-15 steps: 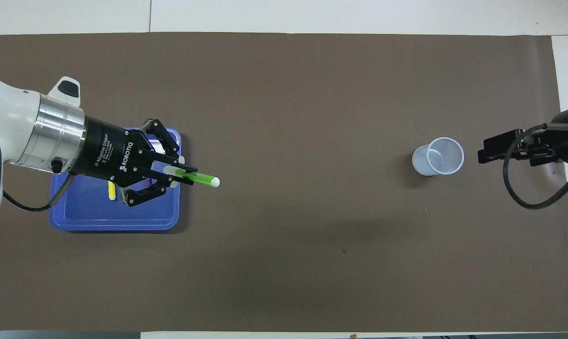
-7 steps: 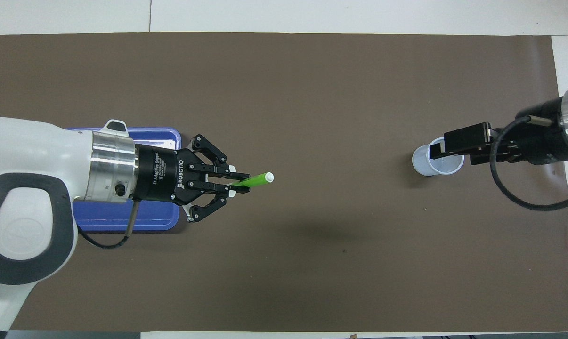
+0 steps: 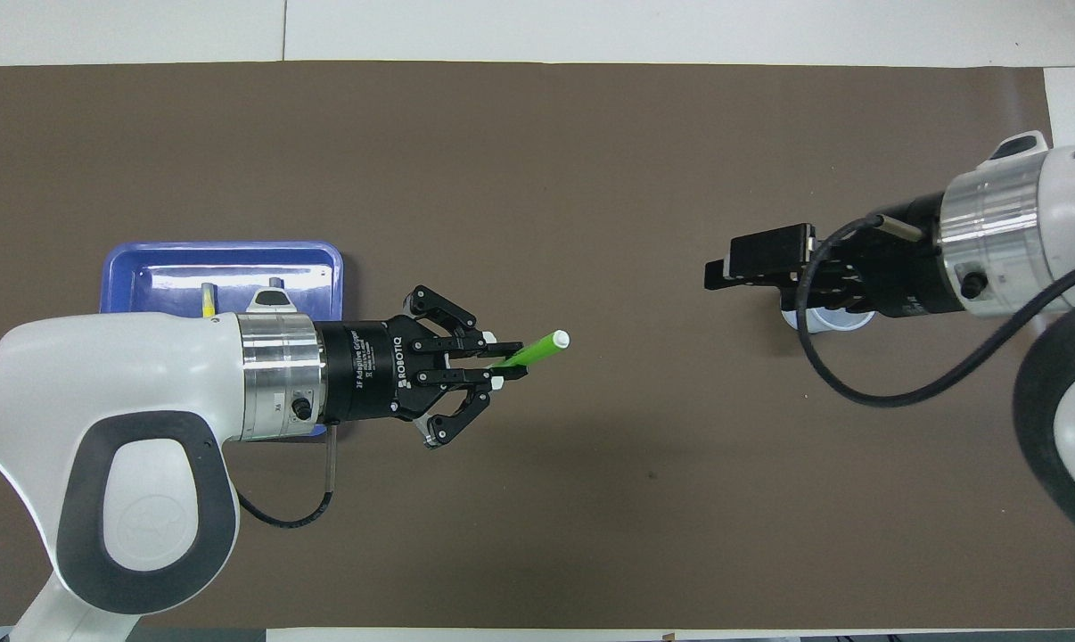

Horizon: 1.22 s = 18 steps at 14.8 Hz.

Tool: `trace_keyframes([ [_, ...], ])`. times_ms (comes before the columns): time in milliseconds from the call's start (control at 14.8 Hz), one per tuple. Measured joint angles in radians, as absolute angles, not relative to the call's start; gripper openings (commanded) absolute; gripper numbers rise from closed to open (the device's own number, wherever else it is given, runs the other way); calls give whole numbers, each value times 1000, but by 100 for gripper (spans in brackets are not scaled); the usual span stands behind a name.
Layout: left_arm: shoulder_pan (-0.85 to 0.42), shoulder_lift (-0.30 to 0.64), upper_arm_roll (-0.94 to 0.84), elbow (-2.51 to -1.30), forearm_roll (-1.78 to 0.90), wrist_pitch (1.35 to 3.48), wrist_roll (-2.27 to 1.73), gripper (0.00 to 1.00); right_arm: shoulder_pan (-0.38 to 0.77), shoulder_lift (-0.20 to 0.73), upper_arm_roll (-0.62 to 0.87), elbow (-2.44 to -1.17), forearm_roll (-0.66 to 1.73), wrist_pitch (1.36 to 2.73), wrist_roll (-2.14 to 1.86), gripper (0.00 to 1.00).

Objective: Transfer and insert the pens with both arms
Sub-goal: 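Lift the green pen with the left gripper while the right gripper approaches, then grasp the green pen with the right gripper and open the left gripper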

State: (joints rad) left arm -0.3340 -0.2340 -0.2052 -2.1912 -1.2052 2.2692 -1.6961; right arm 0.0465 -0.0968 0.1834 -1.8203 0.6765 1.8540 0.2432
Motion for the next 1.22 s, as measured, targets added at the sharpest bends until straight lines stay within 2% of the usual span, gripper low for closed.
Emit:
trace_keyframes([
  [338,-355,-235,-205,-2193,-1206,2287,-1701,0,47,-85,283,-1826,683,1928,273,100],
  [744,-360,-235,-205,-2193,-1206,2296,-1701,0,47,-47,384,-1805,629,1934,305,100],
  [1217,-361,-235,-205,-2193,-1206,2298,-1701,0,46,-48,408,-1800,607,1945,336,100],
])
